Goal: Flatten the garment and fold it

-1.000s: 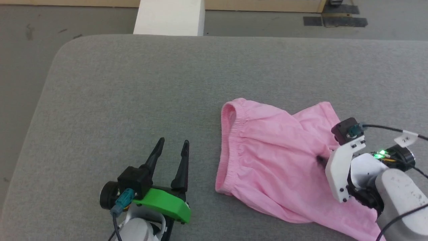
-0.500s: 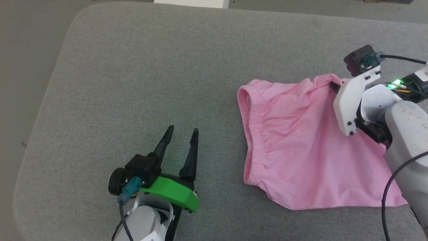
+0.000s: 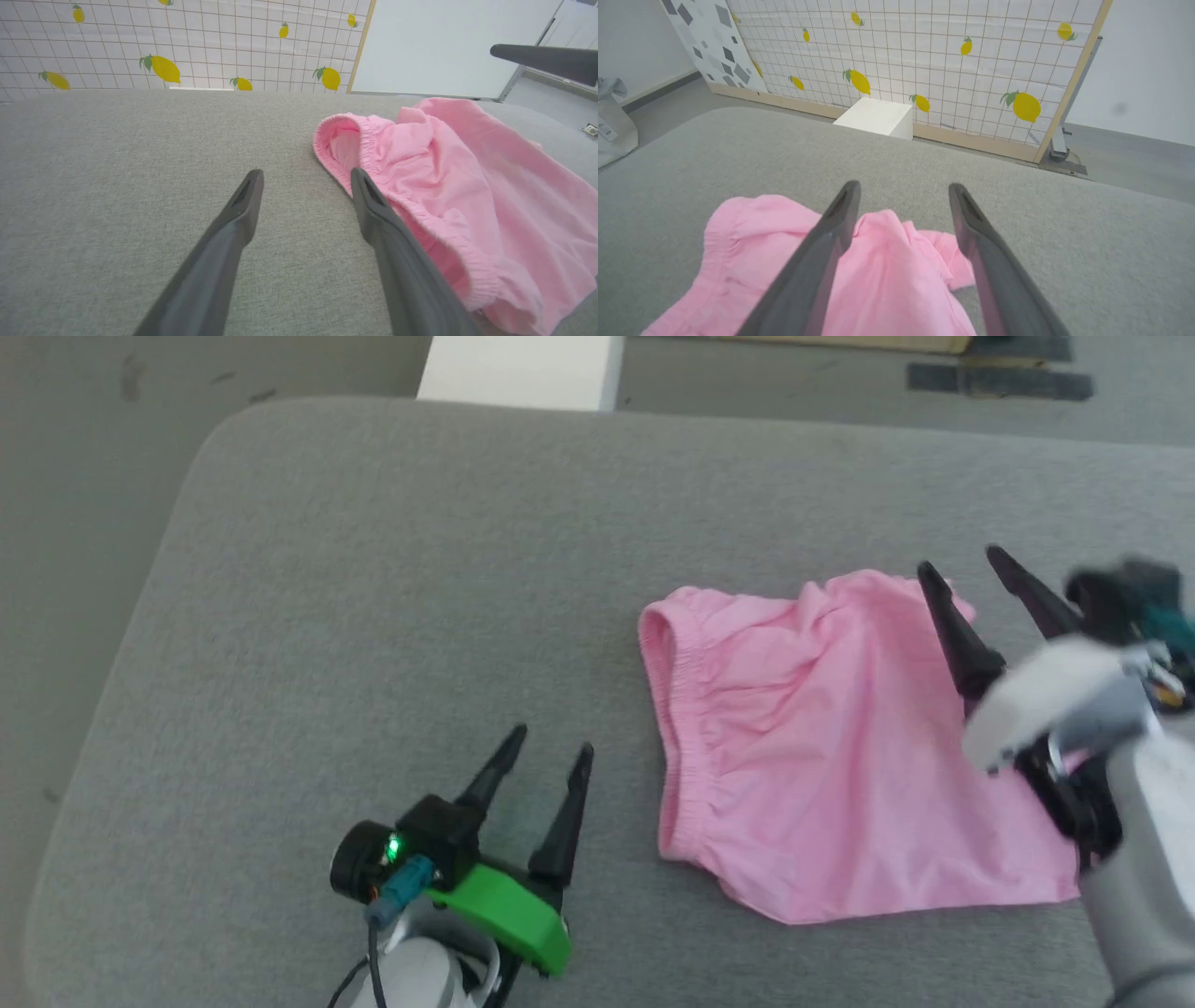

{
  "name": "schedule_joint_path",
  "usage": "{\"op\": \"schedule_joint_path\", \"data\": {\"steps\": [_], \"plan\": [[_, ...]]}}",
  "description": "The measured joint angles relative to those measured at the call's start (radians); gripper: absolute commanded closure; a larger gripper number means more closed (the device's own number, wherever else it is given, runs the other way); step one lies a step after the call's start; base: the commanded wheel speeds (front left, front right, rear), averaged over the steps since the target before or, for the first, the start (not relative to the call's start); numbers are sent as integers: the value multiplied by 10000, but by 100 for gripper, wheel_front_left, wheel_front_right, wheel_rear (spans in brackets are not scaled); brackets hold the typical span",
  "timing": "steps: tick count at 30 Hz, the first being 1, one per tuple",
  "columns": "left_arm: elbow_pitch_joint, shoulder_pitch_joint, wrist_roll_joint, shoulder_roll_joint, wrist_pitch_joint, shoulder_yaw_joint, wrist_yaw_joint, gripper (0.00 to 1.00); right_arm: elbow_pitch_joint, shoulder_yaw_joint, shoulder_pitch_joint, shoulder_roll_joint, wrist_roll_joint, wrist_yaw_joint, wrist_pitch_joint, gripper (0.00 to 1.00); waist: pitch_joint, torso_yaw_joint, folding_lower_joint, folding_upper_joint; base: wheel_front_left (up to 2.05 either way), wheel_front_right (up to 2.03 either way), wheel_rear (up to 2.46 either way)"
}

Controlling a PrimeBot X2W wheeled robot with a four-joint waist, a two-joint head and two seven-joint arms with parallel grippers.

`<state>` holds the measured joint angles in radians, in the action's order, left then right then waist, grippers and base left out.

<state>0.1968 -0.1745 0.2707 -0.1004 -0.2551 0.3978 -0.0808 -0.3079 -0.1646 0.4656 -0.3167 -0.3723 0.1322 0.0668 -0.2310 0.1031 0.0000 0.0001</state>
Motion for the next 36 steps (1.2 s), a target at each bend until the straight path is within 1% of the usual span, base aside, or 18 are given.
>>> {"op": "schedule_joint_path", "data": {"steps": [3, 6, 10, 13, 17, 20, 23, 27, 28, 29, 30, 31, 36], "plan": [[-50, 165, -35, -286, 382, 487, -203, 0, 1101, 744, -1348, 424, 23, 0, -389, 0, 210, -334, -1, 0, 0, 0, 0], [-213, 289, 8, -581, 955, 1078, -343, 0, 2034, 1457, -2702, 968, 67, -2, -420, 0, 399, -722, -1, 0, 0, 0, 0], [-426, 431, 370, -932, 1797, 1538, -418, 0, 2859, 2146, -3952, 1753, 203, -2, -146, 0, 587, -1219, -1, 0, 0, 0, 0], [-644, 530, 828, -1156, 2349, 1685, -420, 0, 3279, 2383, -4486, 2117, 247, -2, 61, 0, 674, -1567, -1, 0, 0, 0, 0], [-1011, 552, 1129, -1440, 3087, 1898, -426, 0, 3712, 2566, -4849, 2334, 353, -2, 228, 0, 724, -1931, -1, 0, 0, 0, 0], [-1210, 579, 1377, -1762, 3641, 2094, -428, 0, 3925, 2569, -4915, 2422, 403, -2, 316, 0, 692, -2129, -1, 0, 0, 0, 0], [-1292, 612, 1503, -1994, 3864, 2284, -428, 0, 4010, 2566, -4915, 2468, 403, -2, 368, 0, 602, -2219, -1, 0, 0, 0, 0], [-1231, 605, 1532, -2115, 3858, 2401, -428, 0, 4021, 2560, -4915, 2529, 403, -2, 385, 0, 523, -2282, -1, 0, 0, 0, 0], [-1170, 597, 1532, -2121, 3860, 2435, -428, 4, 4021, 2543, -4915, 2546, 399, -2, 387, 0, 510, -2288, -1, 0, 0, 0, 0], [-1103, 587, 1536, -2121, 3877, 2470, -428, 56, 4017, 2525, -4915, 2558, 399, -2, 389, 0, 503, -2292, -1, 0, 0, 0, 0], [-1047, 578, 1538, -2121, 3923, 2500, -428, 77, 4004, 2510, -4915, 2568, 399, -2, 389, 0, 502, -2295, -1, 0, 0, 0, 0], [-989, 571, 1546, -2117, 3940, 2522, -428, 100, 3985, 2508, -4915, 2583, 399, -2, 391, 0, 510, -2297, -1, 0, 0, 0, 0], [-750, 558, 1730, -2082, 3927, 2462, -349, 100, 3568, 2974, -5015, 2621, 755, -2, 966, 0, 575, -2291, -1, 0, 0, 0, 0]]}}
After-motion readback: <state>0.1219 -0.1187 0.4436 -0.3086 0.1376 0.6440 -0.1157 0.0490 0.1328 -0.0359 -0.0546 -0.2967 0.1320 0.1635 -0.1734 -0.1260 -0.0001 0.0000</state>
